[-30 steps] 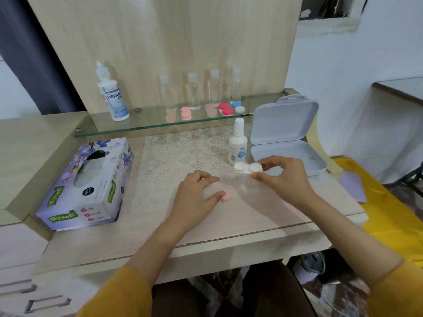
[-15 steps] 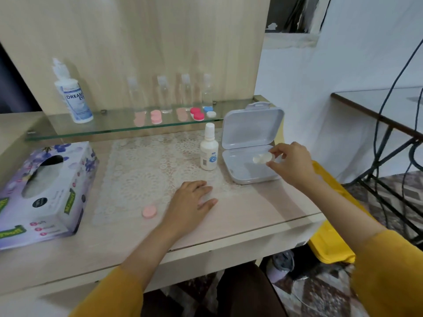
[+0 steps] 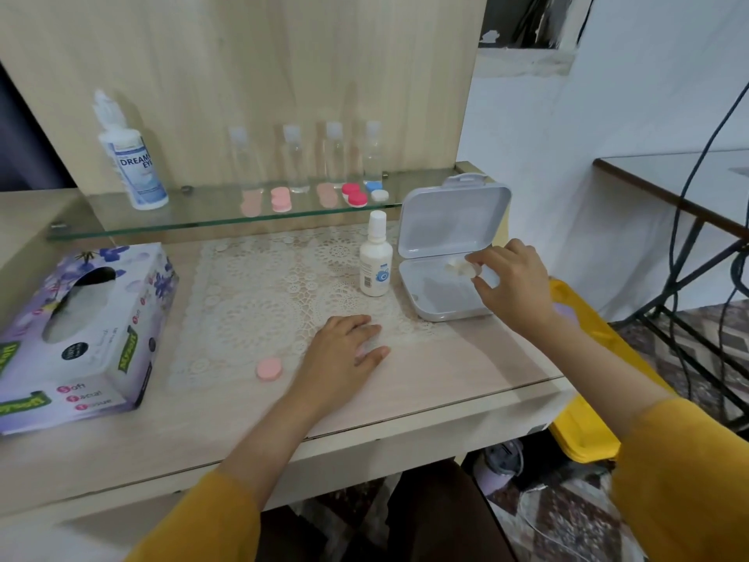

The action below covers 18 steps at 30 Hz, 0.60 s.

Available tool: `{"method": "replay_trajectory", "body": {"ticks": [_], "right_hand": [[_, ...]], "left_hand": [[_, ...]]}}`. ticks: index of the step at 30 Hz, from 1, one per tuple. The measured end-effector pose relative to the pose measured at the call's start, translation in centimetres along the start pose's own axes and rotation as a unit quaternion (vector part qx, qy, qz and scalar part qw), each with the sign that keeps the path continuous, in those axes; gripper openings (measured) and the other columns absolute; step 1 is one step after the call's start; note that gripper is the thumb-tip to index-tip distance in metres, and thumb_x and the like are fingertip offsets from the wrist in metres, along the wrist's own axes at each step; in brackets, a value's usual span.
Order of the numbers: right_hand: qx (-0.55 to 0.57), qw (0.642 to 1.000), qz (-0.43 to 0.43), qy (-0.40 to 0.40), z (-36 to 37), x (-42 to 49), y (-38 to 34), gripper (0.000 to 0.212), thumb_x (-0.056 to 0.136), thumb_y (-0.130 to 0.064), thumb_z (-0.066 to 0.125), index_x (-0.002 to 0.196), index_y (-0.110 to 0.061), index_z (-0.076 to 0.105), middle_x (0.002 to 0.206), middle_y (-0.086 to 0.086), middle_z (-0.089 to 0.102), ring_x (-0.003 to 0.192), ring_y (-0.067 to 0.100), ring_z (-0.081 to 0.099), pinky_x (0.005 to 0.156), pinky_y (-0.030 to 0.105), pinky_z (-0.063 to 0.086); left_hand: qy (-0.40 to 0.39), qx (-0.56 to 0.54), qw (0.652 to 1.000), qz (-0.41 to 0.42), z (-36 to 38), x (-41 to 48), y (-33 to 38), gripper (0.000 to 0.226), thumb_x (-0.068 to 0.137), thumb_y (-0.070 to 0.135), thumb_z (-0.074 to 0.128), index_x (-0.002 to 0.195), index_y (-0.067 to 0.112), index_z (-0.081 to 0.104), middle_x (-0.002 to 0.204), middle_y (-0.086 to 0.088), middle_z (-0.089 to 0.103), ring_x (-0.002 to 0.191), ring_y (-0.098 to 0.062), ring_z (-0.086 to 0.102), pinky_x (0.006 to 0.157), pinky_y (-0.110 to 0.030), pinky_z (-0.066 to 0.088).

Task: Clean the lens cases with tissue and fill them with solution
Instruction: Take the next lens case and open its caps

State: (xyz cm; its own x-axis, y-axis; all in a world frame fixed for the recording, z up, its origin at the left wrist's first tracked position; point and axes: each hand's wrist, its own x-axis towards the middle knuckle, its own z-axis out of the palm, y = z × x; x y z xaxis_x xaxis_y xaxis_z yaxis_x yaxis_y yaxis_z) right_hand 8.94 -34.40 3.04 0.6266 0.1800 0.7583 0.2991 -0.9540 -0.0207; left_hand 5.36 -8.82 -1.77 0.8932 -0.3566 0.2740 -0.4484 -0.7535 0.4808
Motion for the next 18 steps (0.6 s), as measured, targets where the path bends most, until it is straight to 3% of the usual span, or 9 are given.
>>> {"method": "replay_trajectory", "body": {"ticks": [13,18], "right_hand": [[0.006,0.999,-0.022,0.024,0.85,-0.43,0.49,0.032,0.053,0.007,0.078,0.080,-0.007,0.066,0.071,0.004,0.068,0.066,0.024,0.046,0.062,0.028,0.031],[0.000,1.000,-0.020,0.019,0.78,-0.53,0.47,0.033,0.053,0.008,0.079,0.080,-0.006,0.067,0.071,0.005,0.069,0.060,0.030,0.053,0.062,0.028,0.032]], "left_hand": [[0.005,0.003,1.000,0.005,-0.13,-0.11,0.21,0.042,0.091,0.038,0.052,0.128,0.019,0.053,0.139,0.005,0.045,0.127,-0.013,0.033,0.107,-0.022,0.019],[0.007,0.006,1.000,0.005,-0.20,-0.25,0.32,0.042,0.091,0.037,0.051,0.129,0.019,0.052,0.139,0.005,0.044,0.127,-0.012,0.033,0.106,-0.019,0.017]]}}
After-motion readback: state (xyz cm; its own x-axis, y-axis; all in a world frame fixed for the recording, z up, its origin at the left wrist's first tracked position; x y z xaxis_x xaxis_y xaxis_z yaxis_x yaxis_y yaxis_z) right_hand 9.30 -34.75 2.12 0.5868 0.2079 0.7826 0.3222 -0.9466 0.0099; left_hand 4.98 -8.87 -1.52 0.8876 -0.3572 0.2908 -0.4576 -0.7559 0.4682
